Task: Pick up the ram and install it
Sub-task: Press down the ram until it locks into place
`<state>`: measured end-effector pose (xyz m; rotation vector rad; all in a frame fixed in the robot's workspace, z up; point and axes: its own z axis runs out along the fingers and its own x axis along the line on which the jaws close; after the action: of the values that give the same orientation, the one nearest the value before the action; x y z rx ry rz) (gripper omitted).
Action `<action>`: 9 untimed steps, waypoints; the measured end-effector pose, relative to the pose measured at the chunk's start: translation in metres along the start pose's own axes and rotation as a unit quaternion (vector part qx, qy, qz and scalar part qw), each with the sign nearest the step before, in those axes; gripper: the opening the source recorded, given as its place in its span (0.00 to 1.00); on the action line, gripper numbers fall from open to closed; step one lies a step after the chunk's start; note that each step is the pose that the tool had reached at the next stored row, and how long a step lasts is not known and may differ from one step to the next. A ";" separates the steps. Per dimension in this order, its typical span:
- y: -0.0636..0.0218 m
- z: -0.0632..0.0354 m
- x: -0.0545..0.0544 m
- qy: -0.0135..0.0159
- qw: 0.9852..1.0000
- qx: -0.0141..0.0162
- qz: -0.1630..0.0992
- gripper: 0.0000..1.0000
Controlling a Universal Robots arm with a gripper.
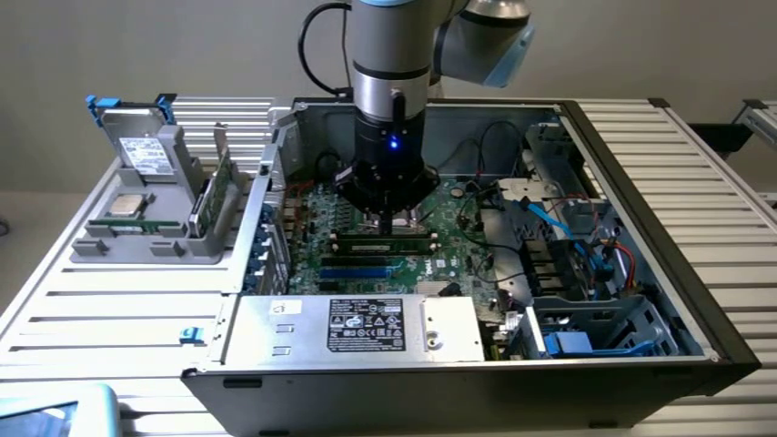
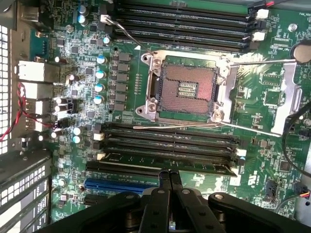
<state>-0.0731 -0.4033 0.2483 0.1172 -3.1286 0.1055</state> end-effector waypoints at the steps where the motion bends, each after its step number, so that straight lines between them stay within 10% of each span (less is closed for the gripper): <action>1: 0.0000 0.0000 0.000 0.000 1.000 0.000 0.005 0.11; 9: 0.0000 0.0000 0.000 -0.004 1.000 0.004 0.022 0.11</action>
<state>-0.0731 -0.4033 0.2483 0.0479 -3.1407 0.1183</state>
